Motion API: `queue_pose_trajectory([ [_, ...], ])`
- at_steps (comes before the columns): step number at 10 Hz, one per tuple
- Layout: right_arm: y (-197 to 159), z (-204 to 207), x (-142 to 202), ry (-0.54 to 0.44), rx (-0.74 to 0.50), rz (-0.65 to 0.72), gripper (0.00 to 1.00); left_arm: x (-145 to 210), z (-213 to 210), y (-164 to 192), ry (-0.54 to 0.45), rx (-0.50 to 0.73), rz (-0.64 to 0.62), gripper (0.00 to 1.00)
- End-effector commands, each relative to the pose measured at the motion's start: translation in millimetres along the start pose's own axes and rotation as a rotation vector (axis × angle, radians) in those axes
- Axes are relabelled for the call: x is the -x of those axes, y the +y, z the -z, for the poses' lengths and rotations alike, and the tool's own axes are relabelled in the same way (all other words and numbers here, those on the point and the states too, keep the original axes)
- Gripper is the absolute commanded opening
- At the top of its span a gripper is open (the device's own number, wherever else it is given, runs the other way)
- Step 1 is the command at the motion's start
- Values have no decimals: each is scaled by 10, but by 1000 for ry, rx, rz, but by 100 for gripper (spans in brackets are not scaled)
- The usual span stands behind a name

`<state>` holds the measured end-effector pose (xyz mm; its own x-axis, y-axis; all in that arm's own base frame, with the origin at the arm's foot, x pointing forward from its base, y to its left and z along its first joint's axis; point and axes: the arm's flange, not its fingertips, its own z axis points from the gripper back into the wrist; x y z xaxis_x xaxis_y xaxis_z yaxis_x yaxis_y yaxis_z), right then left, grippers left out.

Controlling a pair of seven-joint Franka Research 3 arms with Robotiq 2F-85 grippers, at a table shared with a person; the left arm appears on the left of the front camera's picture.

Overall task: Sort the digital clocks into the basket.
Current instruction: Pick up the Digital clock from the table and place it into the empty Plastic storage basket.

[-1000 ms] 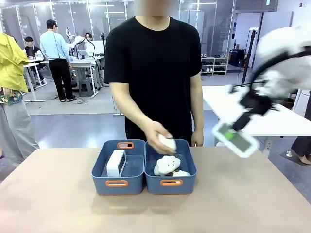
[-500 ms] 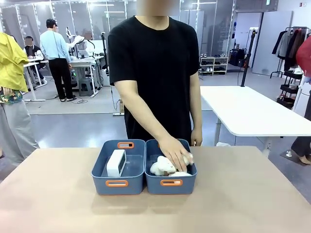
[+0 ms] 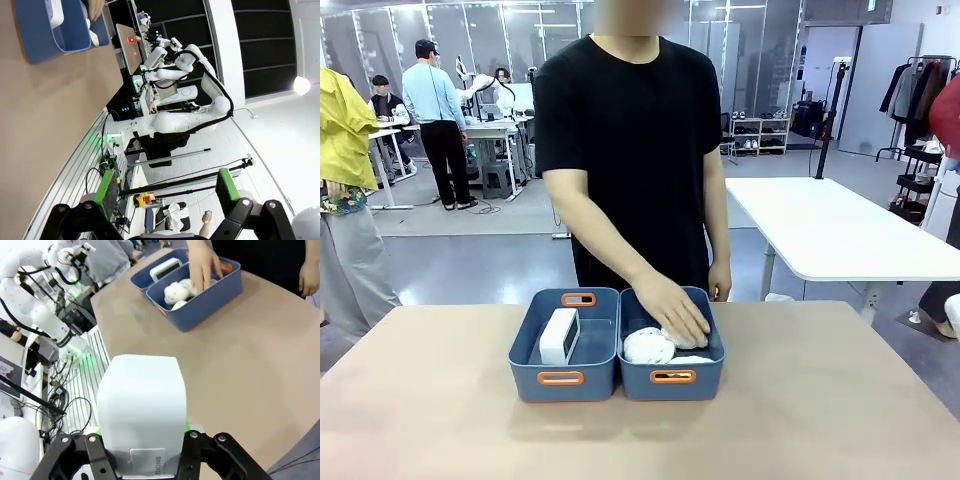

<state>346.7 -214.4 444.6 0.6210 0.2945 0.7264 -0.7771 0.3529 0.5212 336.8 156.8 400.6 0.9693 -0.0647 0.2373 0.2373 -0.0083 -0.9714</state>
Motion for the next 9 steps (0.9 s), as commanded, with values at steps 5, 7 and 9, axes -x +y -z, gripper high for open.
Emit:
queue_pose_trajectory([
  [5, 345, 1800, -1716, 598, -41, -72, 6, -37, -12, -19, 0, -18, -15, 100],
  [7, 481, 2784, -2381, 797, -85, -110, 6, -37, -12, -19, 0, -18, -15, 100],
  [9, 723, 3598, -2894, 927, -97, -136, 6, -37, -12, -19, 0, -18, -15, 100],
])
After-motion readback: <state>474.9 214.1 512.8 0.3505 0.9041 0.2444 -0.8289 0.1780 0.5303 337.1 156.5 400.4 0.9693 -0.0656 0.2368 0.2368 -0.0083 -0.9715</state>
